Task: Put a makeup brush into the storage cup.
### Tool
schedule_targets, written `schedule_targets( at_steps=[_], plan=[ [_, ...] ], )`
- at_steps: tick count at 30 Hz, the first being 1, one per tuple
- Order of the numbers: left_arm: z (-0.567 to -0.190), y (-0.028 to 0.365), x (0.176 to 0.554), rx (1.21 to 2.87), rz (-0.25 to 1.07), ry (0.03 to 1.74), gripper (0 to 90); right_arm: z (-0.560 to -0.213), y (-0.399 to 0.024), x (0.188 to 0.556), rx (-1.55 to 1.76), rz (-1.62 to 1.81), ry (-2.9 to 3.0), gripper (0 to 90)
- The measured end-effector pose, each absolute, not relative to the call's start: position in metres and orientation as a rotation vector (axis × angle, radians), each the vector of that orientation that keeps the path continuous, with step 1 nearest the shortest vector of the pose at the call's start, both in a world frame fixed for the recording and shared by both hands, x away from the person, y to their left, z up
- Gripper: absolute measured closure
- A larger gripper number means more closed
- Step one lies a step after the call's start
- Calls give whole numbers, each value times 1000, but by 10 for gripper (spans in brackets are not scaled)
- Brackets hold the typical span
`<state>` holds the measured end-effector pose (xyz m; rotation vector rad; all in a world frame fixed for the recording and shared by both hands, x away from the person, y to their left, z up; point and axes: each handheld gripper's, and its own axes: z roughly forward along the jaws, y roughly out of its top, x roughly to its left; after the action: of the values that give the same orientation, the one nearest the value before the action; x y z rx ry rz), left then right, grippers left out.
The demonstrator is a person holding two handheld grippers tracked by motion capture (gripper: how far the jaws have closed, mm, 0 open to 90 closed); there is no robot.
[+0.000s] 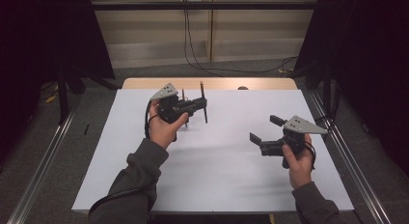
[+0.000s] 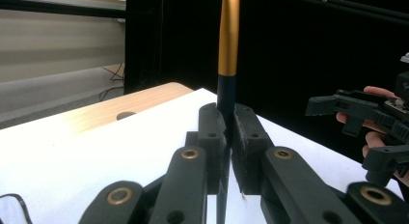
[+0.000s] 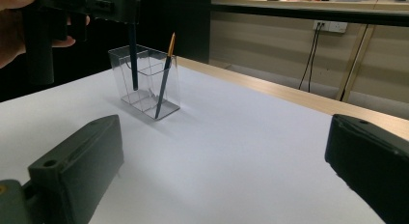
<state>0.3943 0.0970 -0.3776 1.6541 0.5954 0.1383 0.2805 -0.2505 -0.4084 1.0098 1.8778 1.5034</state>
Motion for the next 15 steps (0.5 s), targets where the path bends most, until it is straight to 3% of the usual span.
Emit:
schedule_targets(
  at_steps=[15],
  plan=[
    [-370, 102, 400, 1668, 165, 606, 834, -409, -252, 280, 1016, 1505, 1875, 0]
  ],
)
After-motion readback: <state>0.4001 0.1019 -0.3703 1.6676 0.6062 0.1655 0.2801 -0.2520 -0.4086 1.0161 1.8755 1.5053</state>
